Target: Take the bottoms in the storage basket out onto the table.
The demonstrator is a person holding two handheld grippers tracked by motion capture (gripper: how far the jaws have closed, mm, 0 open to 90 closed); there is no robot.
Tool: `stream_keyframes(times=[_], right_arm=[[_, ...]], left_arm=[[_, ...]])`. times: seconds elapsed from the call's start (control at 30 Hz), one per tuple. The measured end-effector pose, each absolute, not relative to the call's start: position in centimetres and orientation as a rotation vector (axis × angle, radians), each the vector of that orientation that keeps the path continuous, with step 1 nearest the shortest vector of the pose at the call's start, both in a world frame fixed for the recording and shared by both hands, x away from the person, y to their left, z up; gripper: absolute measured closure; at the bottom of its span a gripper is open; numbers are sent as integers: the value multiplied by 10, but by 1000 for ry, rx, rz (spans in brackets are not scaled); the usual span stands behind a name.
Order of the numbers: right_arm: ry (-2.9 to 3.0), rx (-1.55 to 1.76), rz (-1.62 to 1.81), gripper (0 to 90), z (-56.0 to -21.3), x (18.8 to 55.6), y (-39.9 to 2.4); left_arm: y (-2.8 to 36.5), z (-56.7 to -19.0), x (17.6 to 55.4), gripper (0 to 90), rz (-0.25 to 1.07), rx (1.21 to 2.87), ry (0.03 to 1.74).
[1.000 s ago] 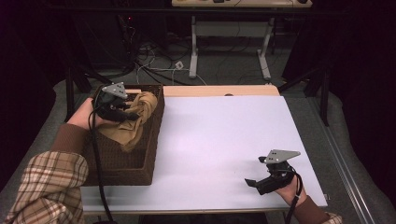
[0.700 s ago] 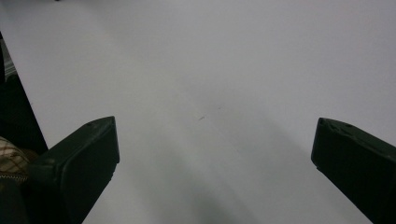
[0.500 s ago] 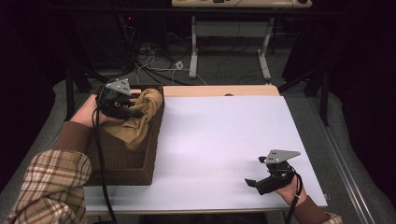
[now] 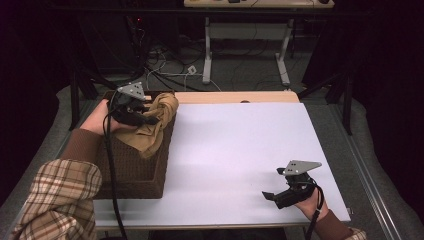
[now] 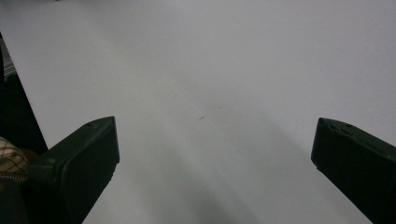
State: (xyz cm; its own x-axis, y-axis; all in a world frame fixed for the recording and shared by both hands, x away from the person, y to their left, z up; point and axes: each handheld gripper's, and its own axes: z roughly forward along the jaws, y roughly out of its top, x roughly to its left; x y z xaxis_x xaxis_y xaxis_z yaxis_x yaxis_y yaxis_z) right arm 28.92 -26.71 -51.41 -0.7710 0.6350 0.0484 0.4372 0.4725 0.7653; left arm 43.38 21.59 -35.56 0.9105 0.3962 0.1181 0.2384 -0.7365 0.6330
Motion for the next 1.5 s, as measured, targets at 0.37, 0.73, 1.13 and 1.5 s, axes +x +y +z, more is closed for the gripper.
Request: stream_keyframes(times=[0.37, 0.73, 1.13, 1.5], right_arm=[[2480, 924, 1182, 5, -514, 289, -267], [2482, 927, 1181, 5, -515, 289, -266], [2481, 927, 1185, 5, -515, 289, -267], [2481, 925, 1183, 5, -515, 290, -267]], left_arm=[[200, -352, 435, 660, 323, 2426, 437], [185, -348, 436, 660, 327, 2408, 439], [160, -349, 439, 661, 313, 2414, 401], [138, -356, 444, 660, 279, 2409, 361]])
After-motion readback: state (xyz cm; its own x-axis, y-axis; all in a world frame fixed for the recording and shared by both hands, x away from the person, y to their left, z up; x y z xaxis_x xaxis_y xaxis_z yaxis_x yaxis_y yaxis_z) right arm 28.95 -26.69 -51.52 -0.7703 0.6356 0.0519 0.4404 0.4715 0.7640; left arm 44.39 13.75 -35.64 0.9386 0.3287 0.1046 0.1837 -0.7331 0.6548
